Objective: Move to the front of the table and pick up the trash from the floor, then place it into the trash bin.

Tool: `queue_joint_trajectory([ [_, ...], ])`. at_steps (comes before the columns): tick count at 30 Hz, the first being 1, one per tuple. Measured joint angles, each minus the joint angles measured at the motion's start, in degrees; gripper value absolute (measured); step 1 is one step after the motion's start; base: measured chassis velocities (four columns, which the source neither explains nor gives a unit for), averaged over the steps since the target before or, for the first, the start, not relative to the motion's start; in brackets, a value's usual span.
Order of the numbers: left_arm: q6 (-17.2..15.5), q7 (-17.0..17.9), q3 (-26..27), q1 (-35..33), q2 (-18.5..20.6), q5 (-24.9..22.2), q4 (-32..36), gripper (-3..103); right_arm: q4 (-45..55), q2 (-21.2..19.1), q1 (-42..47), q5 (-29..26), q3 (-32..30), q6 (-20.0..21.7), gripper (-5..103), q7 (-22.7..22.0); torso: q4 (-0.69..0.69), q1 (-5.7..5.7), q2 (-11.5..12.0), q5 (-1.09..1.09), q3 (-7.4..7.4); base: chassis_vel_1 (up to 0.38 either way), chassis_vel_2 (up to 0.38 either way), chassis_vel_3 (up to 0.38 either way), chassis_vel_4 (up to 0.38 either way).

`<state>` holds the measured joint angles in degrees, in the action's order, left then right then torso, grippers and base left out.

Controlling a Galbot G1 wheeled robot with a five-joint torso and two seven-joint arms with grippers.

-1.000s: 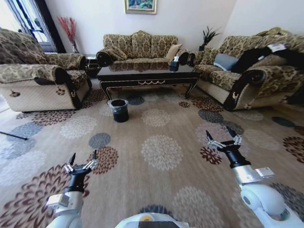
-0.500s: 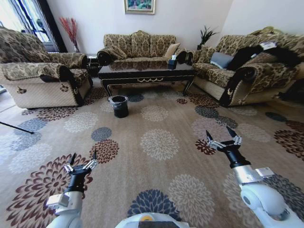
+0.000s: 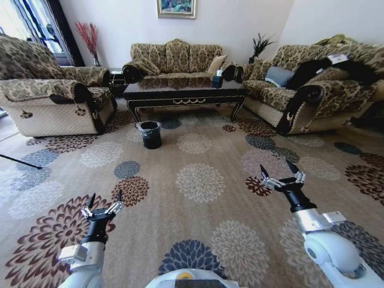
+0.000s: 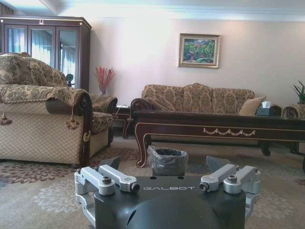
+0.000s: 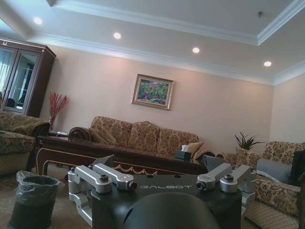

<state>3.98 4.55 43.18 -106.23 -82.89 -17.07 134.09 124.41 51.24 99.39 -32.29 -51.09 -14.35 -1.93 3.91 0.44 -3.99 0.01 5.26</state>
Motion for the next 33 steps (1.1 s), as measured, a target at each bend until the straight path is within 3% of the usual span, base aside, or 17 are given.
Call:
queue_joint_trajectory([
  [33, 0.0, 0.0, 0.0, 0.0, 0.0, 0.0, 0.0, 100, 0.0, 0.0, 0.0, 0.0, 0.0, 0.0, 100, 0.0, 0.0, -0.01, 0.0, -0.01, 0.0, -0.003, -0.005, 0.001, 0.003],
])
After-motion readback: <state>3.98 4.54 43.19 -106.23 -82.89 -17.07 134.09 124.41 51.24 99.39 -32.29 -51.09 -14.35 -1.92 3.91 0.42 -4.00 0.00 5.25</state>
